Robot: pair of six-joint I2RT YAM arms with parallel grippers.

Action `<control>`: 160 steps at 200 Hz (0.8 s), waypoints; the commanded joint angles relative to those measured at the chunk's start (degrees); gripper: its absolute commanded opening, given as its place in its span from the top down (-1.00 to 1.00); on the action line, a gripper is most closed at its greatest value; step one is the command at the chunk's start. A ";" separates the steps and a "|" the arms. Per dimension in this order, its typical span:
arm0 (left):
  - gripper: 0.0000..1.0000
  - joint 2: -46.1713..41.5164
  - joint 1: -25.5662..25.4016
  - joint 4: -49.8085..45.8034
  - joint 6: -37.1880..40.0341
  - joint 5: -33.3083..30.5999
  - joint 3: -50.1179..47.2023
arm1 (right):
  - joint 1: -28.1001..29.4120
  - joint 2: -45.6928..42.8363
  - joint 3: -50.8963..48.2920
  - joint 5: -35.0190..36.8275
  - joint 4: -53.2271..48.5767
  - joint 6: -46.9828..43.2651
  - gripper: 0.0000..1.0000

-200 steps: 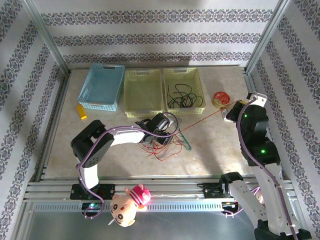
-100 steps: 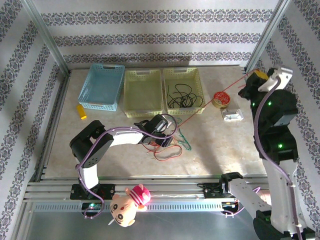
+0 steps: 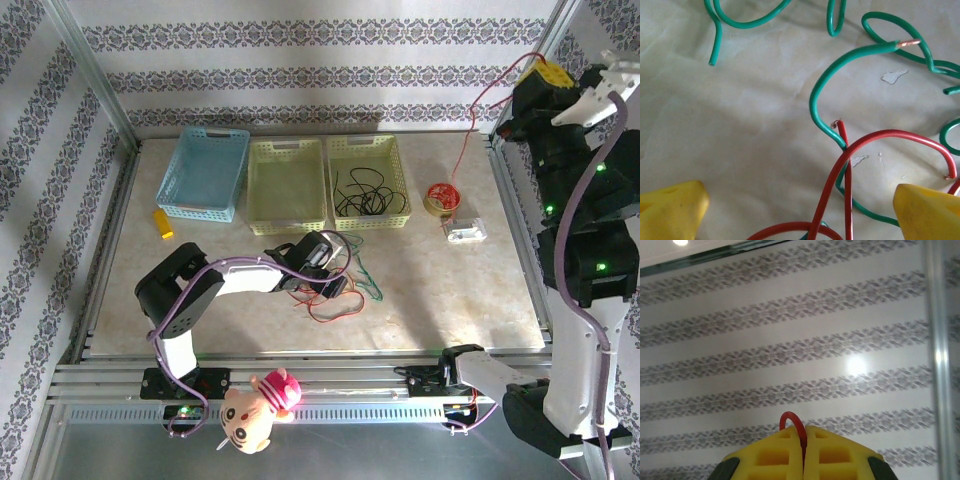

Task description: Untangle the cables

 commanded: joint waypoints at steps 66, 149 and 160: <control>-0.99 -22.11 3.14 -2.85 -7.19 -22.21 -1.10 | 11.75 17.63 7.91 -7.47 -3.25 5.59 1.00; -0.99 -41.85 16.16 -20.07 -31.12 -36.39 -8.94 | 19.29 52.94 45.33 -10.08 -12.26 5.62 1.00; -0.99 -43.51 16.27 -20.93 -31.29 -36.50 -10.15 | 19.73 53.98 42.84 -8.53 -11.65 4.91 1.00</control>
